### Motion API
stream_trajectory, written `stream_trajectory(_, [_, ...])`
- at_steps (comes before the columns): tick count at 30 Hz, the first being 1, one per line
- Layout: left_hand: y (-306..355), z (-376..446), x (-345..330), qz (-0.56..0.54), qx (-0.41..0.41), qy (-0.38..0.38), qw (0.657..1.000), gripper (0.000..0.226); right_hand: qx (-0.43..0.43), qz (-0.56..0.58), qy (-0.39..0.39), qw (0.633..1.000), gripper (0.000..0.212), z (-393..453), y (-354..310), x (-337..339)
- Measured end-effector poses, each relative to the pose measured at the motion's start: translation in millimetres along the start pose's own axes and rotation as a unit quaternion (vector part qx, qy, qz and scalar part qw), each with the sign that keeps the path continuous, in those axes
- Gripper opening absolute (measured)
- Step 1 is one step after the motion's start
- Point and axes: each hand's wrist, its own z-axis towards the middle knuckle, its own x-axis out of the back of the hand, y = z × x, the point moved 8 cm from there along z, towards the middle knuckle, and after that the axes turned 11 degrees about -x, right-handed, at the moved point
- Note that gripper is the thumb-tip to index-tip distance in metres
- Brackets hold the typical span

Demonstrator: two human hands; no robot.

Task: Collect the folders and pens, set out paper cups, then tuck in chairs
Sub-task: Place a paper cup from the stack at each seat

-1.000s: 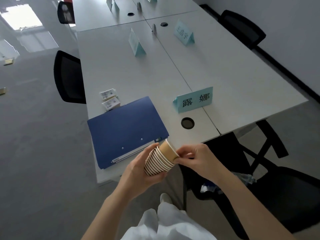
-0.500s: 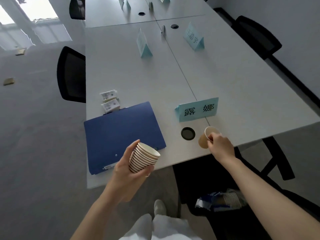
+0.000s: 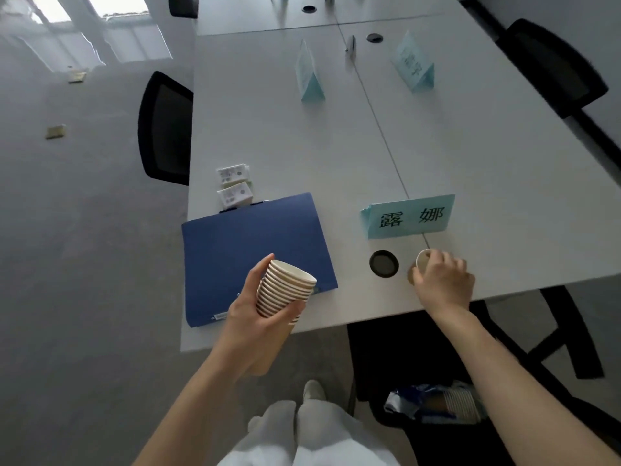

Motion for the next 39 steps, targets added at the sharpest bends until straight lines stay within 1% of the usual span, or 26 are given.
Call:
stream_trajectory(1, [-1.3,0.2,2.5,0.003,0.001,0.005,1.000,0.075,0.008,0.031,-0.003,0.999,0.037,-4.5,-11.4,7.4])
stream_trajectory(3, [-4.9,0.4,5.4,0.003,0.004,0.010,1.000,0.077,0.050,0.110,-0.028,0.992,0.034,-17.7,-39.8,21.3])
stream_trajectory(5, [-9.1,-0.6,15.2,0.006,0.006,0.025,1.000,0.078,0.110,0.192,-0.073,0.973,0.030,-38.6,-79.5,33.1])
stream_trajectory(7, [-14.3,-2.1,28.5,0.033,0.002,0.040,0.999,0.080,0.175,0.238,-0.120,0.948,0.025,-64.9,-123.2,44.5])
stream_trajectory(9, [-18.8,-5.2,44.6,0.059,-0.001,0.056,0.997,0.081,0.250,0.263,-0.170,0.916,0.021,-97.4,-165.8,53.0])
stream_trajectory(11, [-25.1,-7.8,61.3,0.070,-0.006,0.067,0.995,0.083,0.319,0.265,-0.219,0.883,0.020,-132.0,-202.5,56.3])
stream_trajectory(12, [-30.3,-9.9,74.1,0.075,-0.007,0.072,0.995,0.085,0.344,0.259,-0.244,0.869,0.021,-149.7,-221.1,54.3])
stream_trajectory(14, [-40.3,-14.5,98.8,0.082,-0.009,0.076,0.994,0.086,0.366,0.246,-0.287,0.850,0.025,-180.9,-251.9,46.9])
stream_trajectory(17, [-54.5,-19.7,139.4,0.105,-0.018,0.083,0.991,0.088,0.379,0.220,-0.322,0.839,0.026,-217.8,-293.7,31.0])
stream_trajectory(21, [-76.7,-25.3,210.8,0.103,-0.016,0.101,0.989,0.086,0.377,0.221,-0.326,0.838,0.025,-256.2,-359.8,13.1])
stream_trajectory(23, [-87.0,-26.3,253.4,0.114,-0.015,0.094,0.989,0.086,0.367,0.226,-0.337,0.837,0.025,-273.3,-395.3,3.3])
stream_trajectory(26, [-101.0,-25.6,316.7,0.121,-0.007,0.076,0.990,0.087,0.356,0.239,-0.389,0.816,0.022,-300.6,-448.2,-8.7])
stream_trajectory(29, [-120.6,-22.5,374.1,0.127,0.008,0.063,0.990,0.086,0.351,0.225,-0.416,0.808,0.022,-323.5,-501.4,-22.5])
stream_trajectory(33, [-138.3,-18.8,425.9,0.130,0.013,0.070,0.989,0.086,0.363,0.201,-0.417,0.809,0.023,-340.8,-555.3,-38.8])
stream_trajectory(35, [-144.5,-13.2,445.2,0.135,0.017,0.067,0.988,0.085,0.352,0.205,-0.413,0.814,0.023,-340.7,-574.5,-46.2])
stream_trajectory(39, [-151.0,12.7,463.6,0.133,0.003,0.028,0.991,0.082,0.276,0.238,-0.405,0.838,0.018,-319.2,-590.3,-60.6])
